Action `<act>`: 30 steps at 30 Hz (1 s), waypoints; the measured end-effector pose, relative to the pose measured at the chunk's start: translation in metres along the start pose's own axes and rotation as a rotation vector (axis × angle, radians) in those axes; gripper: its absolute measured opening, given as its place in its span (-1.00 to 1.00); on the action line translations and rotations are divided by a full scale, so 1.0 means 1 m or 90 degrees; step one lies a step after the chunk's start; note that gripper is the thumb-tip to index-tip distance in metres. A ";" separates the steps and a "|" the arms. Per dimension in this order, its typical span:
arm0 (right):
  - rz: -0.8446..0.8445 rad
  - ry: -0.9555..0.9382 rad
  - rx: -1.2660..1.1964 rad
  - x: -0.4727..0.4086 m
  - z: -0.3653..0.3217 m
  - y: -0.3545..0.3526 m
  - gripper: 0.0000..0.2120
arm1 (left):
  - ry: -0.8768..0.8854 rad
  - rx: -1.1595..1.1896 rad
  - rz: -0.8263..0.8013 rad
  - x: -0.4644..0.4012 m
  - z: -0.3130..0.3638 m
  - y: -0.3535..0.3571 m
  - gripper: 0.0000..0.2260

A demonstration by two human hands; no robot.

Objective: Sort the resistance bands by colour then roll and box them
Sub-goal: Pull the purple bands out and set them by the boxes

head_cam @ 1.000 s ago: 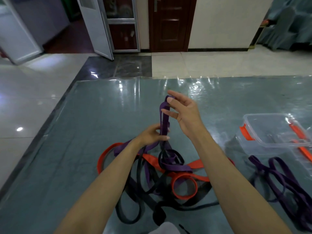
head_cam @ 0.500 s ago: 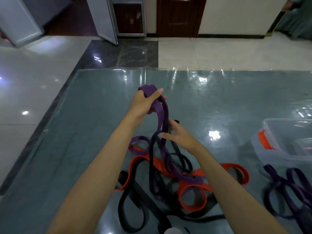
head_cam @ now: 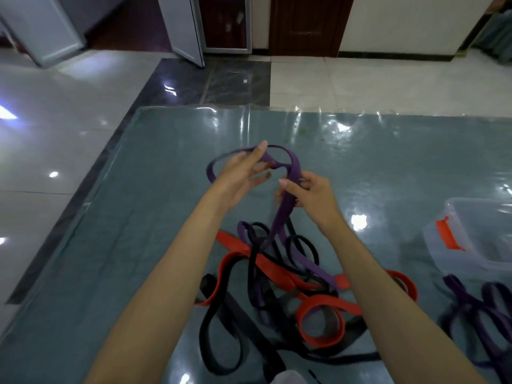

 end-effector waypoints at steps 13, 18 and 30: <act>0.057 -0.108 0.074 0.060 -0.049 0.003 -0.90 | 0.009 0.069 -0.048 0.101 -0.045 0.029 -0.57; 0.103 -0.076 -0.002 0.079 -0.055 0.001 -0.87 | 0.102 -0.334 -0.252 0.118 -0.042 0.046 -0.59; 0.114 -0.066 0.095 0.109 -0.047 -0.025 -0.60 | 0.250 -0.384 -0.253 0.123 0.011 0.112 -0.81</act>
Point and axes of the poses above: each hand's wrist, its own x-axis away from the middle knuckle, its own y-axis out of the palm, z = x × y, the point moved 4 cm from there along -x, towards the middle knuckle, and after that the axes turned 15 degrees about y, right-handed, at the moved point
